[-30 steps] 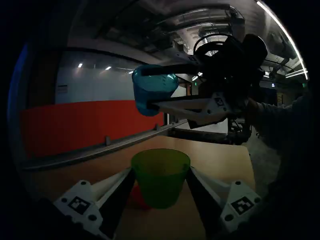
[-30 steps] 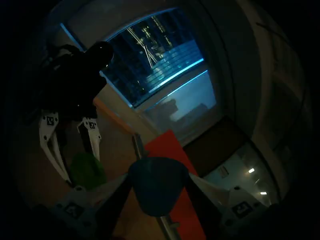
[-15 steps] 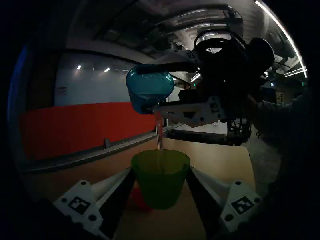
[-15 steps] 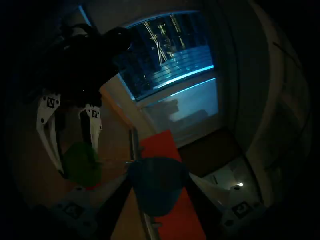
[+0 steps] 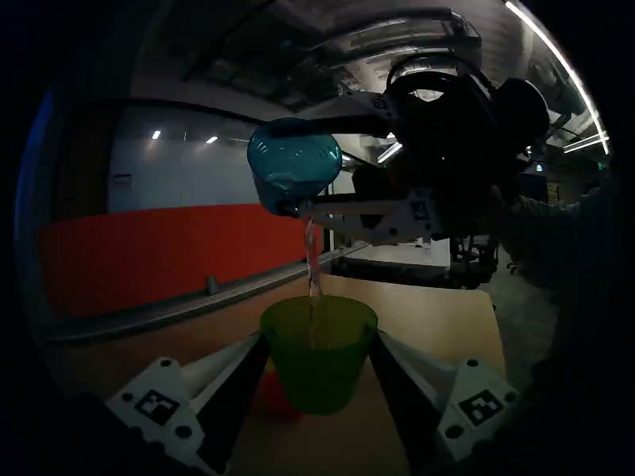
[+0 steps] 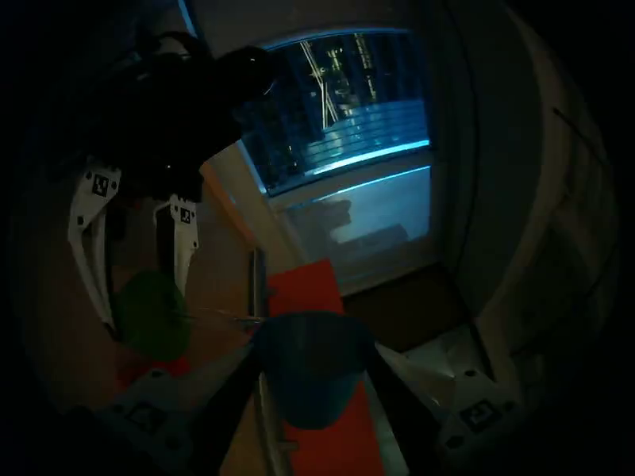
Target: Pour water
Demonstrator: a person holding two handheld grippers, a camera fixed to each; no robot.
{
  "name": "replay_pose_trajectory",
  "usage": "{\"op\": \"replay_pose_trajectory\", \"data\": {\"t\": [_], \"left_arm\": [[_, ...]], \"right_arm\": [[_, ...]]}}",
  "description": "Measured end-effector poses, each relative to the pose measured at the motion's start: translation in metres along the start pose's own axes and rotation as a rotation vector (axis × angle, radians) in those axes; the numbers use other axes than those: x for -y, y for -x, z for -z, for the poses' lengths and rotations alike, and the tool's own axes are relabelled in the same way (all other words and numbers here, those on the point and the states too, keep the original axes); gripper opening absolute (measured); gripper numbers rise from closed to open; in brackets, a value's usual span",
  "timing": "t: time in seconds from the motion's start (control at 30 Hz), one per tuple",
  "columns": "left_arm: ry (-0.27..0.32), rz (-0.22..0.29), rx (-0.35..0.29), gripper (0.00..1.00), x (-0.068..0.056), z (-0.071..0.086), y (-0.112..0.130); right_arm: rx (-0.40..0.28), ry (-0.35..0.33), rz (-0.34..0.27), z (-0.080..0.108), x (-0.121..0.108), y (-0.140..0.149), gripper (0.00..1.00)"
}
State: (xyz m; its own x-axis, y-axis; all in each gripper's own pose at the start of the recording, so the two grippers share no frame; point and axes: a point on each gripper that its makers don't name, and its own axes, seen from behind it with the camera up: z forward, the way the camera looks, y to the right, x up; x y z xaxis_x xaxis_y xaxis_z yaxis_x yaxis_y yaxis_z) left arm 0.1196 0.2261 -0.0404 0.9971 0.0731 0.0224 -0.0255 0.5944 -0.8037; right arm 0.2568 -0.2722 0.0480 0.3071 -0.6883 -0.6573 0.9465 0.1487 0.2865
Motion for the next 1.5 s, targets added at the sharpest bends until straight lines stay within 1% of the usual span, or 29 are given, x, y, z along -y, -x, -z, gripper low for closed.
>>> {"op": "replay_pose_trajectory", "data": {"t": [0.5,0.9,1.2,1.5], "left_arm": [[0.001,0.003,-0.001,0.86,-0.001,0.002,0.000],[0.004,0.003,0.000,0.86,-0.002,-0.001,-0.002],[0.005,0.003,0.001,0.86,-0.002,-0.002,-0.003],[0.007,0.002,0.001,0.85,-0.003,-0.003,-0.003]], "right_arm": [[0.003,0.027,0.083,-0.001,-0.013,-0.002,0.93],[0.004,0.042,0.144,0.000,-0.018,-0.004,0.92],[0.010,0.059,0.214,-0.002,-0.022,-0.004,0.92],[0.008,0.067,0.284,-0.001,-0.023,-0.013,0.92]]}}
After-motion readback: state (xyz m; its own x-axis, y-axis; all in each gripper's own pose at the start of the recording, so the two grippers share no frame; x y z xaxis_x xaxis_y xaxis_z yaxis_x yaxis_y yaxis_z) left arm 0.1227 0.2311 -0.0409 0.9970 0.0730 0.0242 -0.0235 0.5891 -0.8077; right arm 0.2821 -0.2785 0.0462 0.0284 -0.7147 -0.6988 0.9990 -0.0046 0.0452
